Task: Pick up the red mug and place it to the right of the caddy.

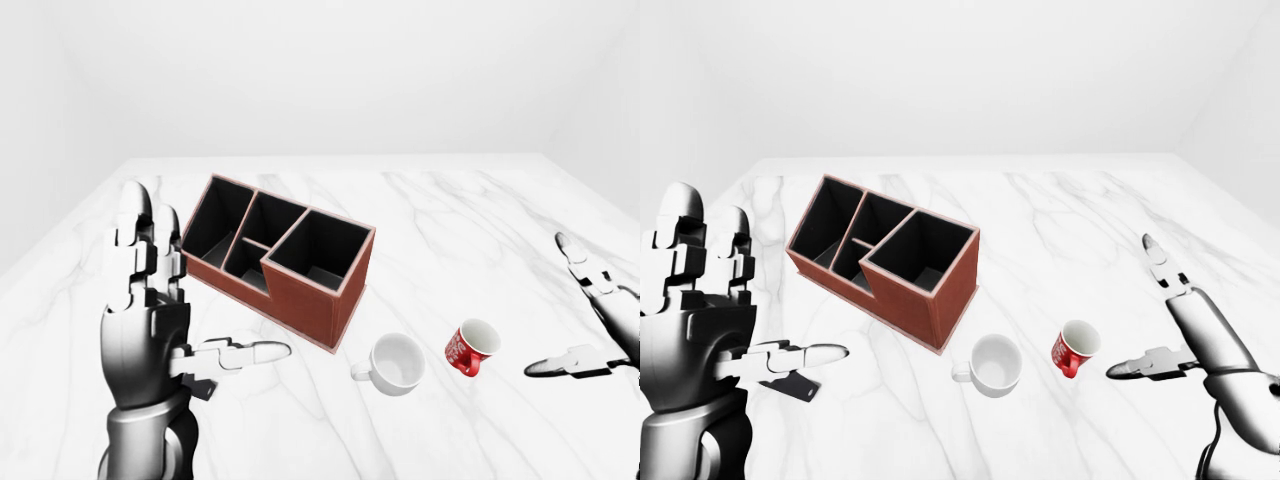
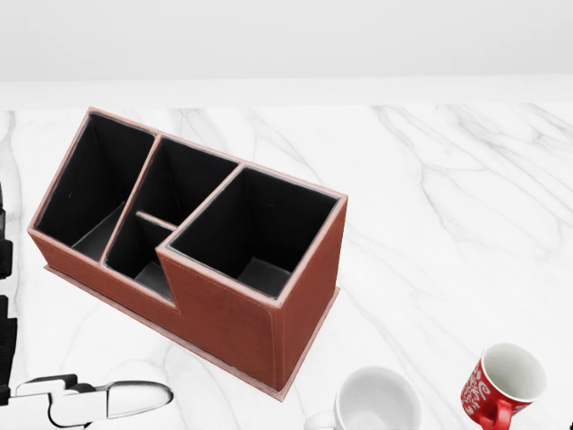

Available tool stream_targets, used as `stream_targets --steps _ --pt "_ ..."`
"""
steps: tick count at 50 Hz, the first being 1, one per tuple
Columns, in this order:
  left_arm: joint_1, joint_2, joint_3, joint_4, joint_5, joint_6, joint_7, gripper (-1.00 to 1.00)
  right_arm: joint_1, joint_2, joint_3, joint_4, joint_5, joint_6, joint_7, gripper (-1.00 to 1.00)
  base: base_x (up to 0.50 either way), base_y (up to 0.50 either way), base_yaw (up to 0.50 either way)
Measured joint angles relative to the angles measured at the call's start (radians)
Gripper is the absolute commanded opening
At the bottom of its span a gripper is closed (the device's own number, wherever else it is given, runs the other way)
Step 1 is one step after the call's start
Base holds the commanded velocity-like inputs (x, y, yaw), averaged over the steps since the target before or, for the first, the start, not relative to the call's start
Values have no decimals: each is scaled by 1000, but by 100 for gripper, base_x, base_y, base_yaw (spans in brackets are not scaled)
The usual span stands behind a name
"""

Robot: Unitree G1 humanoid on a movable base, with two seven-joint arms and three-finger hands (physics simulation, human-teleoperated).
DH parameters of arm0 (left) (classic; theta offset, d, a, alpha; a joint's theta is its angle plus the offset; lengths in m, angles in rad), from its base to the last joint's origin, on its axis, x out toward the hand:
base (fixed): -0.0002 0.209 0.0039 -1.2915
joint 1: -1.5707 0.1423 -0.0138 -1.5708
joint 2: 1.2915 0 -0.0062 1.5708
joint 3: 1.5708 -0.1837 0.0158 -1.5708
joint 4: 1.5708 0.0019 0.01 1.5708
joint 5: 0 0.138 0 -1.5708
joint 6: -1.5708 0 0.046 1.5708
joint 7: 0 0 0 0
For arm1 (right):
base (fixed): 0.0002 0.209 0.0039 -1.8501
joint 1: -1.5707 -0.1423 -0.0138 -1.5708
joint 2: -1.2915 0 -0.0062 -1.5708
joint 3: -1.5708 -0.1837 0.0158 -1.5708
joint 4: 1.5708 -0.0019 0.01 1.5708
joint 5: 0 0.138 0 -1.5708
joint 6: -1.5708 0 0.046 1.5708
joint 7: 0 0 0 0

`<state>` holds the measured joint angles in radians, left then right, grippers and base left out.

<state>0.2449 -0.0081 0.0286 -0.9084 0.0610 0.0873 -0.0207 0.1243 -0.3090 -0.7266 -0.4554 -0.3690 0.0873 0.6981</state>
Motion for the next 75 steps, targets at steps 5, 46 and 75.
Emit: stream_targets --steps 5,46,75 --pt "0 0 -1 2 1 0 1 100 -8 -13 23 41 -8 0 0 100 0 0 0" --pt "4 0 0 -12 1 0 0 100 -71 -120 150 324 -203 0 0 100 0 0 0" --pt "7 0 -7 -14 4 0 2 100 -156 -180 232 391 -362 0 0 100 0 0 0"
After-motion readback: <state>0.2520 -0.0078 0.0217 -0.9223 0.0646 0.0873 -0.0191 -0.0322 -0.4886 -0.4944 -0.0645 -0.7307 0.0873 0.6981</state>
